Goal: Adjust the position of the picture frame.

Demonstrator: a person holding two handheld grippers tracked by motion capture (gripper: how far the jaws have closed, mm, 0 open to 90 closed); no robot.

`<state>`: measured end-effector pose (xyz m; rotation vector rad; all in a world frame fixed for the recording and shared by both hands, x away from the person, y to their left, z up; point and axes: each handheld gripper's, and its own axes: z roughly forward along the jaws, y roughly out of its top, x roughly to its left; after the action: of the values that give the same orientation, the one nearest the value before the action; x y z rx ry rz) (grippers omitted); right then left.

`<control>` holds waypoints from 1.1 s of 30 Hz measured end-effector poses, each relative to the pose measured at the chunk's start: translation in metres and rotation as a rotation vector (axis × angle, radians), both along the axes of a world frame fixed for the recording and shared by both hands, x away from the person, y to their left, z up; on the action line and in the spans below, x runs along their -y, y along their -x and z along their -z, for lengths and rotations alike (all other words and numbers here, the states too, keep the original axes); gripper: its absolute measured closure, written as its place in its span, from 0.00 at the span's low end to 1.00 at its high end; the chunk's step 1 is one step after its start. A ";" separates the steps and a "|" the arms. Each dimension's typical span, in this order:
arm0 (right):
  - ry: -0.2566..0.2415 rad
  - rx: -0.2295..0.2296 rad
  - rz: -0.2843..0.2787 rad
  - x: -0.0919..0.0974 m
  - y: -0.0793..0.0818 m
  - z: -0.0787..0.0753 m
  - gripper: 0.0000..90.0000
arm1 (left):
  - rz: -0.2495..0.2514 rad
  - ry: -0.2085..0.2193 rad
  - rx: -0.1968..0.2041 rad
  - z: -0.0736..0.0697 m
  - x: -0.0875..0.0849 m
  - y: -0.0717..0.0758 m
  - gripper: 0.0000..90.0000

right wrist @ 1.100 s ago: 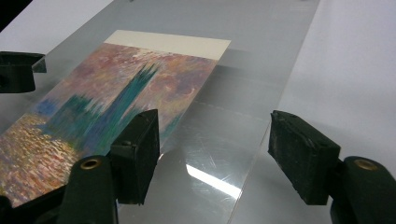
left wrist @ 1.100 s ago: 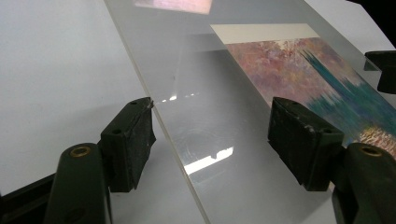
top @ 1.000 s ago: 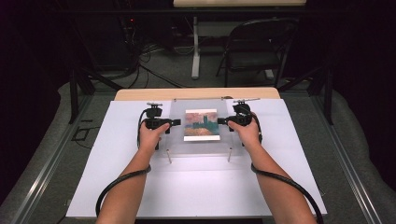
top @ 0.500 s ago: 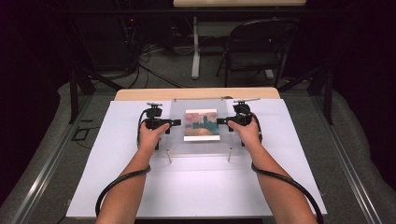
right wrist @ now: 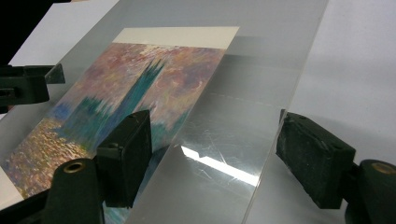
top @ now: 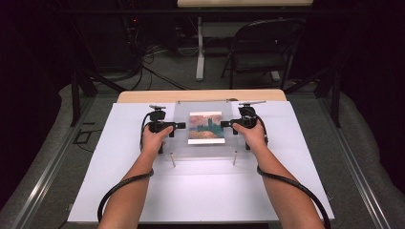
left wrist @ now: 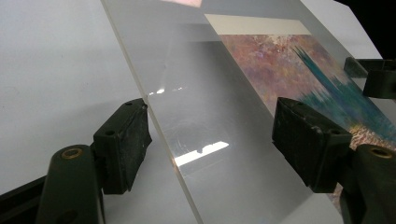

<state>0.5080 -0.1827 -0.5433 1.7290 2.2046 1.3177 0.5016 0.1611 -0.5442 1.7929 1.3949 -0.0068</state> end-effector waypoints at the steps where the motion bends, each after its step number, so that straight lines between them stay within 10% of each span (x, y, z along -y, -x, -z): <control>1: 0.000 0.000 0.000 0.000 0.000 0.000 0.29 | -0.002 -0.002 0.000 0.000 0.000 0.000 0.31; 33: -0.036 -0.027 0.002 -0.001 -0.001 0.003 0.28 | -0.005 0.052 -0.049 0.002 -0.003 -0.001 0.35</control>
<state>0.5093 -0.1821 -0.5465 1.7710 2.2061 1.3495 0.5031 0.1636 -0.5460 1.7567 1.4210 -0.0847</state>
